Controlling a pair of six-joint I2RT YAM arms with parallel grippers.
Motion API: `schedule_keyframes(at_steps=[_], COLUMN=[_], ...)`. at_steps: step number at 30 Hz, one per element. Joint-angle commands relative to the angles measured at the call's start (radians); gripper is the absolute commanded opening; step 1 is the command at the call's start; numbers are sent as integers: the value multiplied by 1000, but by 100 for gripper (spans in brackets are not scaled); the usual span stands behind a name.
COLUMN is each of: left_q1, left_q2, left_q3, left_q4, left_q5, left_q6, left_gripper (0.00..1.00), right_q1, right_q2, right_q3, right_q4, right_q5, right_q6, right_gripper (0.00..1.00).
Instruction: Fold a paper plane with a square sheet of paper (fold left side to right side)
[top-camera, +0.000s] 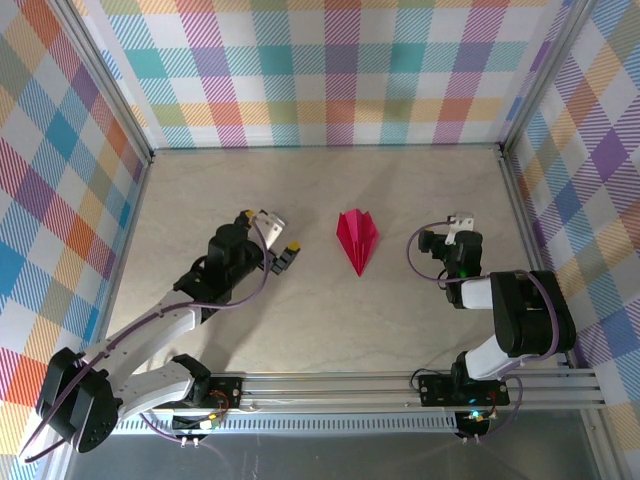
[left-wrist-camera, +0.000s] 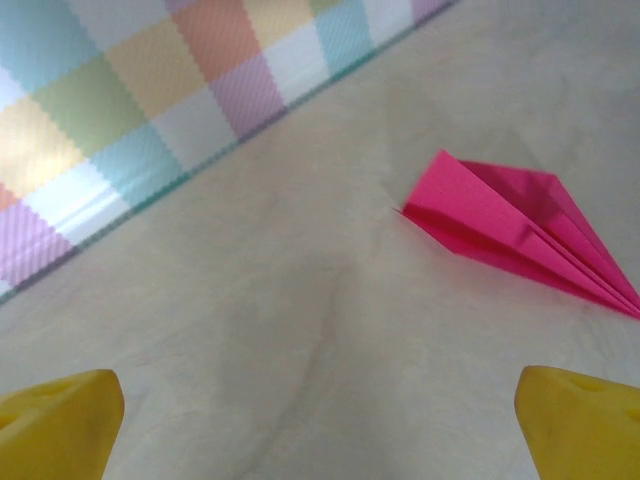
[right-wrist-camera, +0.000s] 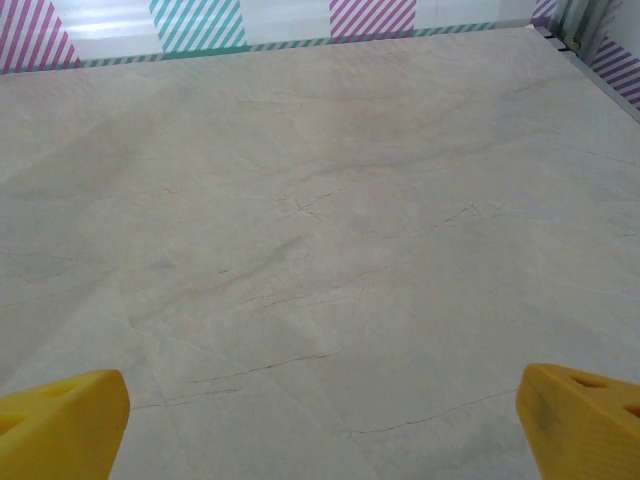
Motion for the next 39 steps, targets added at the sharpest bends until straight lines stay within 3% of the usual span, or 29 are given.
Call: schedule_keyframes(at_steps=[1, 7, 12, 20, 30, 33, 39], left_q1=[39, 101, 143, 258, 326, 344, 359], left_q2=[-50, -129, -130, 107, 446, 571, 576], left_q3=[62, -24, -223, -389, -458, -512, -482], left_q4=[-83, -81, 138, 588, 1049, 1260, 1214], left_q5=[-68, -262, -361, -242, -128, -96, -90], left_q6=[-62, -174, -208, -218, -209, -219, -228], left_gripper=[100, 100, 100, 100, 100, 100, 100], right_q1=[-4, -3, -4, -4, -4, -3, -4], right_q2=[-5, -5, -5, -5, -4, -4, -4], right_q3=[13, 12, 13, 12, 14, 14, 14], right_q4=[6, 6, 6, 6, 5, 5, 3], right_q5=[-15, -16, -16, -15, -15, -15, -15], right_q6=[12, 12, 12, 11, 12, 12, 12], right_gripper=[99, 99, 99, 99, 99, 99, 99])
